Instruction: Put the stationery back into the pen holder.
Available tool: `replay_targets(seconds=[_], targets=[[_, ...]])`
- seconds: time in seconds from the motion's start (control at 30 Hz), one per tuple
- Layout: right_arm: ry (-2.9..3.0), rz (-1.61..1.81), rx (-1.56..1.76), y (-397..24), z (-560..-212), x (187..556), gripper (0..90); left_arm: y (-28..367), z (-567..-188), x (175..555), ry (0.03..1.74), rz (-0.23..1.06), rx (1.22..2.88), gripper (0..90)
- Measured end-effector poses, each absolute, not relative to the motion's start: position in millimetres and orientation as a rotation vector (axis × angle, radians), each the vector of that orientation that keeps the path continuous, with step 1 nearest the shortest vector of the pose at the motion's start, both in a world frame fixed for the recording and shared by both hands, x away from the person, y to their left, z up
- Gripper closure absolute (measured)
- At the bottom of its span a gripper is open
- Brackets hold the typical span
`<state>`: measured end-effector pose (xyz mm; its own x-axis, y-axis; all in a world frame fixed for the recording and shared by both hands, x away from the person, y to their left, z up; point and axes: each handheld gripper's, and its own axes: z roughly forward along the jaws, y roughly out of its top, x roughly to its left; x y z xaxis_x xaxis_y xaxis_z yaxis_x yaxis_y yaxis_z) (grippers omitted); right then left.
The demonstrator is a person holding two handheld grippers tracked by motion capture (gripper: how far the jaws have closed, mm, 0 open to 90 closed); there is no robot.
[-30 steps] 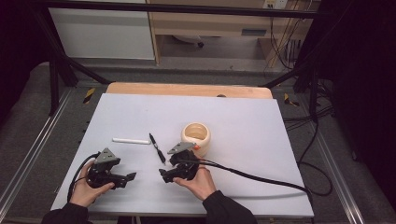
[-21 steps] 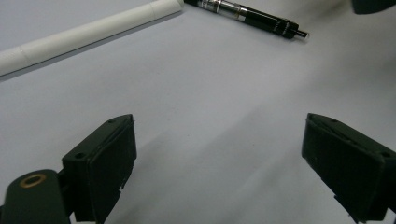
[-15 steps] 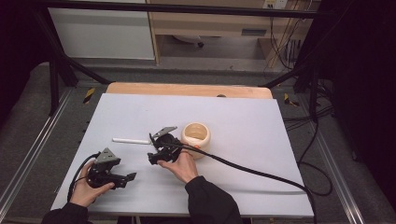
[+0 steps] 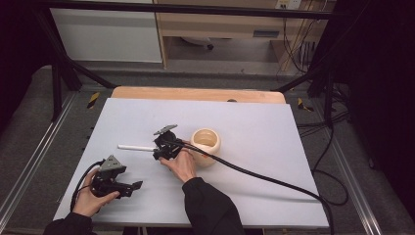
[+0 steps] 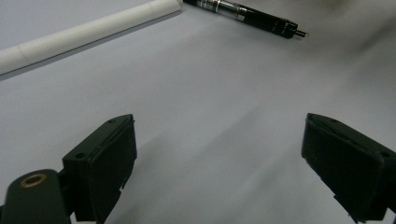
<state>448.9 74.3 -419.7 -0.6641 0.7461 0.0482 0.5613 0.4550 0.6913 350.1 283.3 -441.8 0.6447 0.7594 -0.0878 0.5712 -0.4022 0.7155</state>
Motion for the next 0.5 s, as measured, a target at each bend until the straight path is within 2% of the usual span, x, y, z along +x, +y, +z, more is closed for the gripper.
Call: replay_targets(seconds=[0.5], targets=[[2.469,0.901,1.179,85,-436,471,62.4,283,-442,351,1.03,0.323,2.123,10.4]])
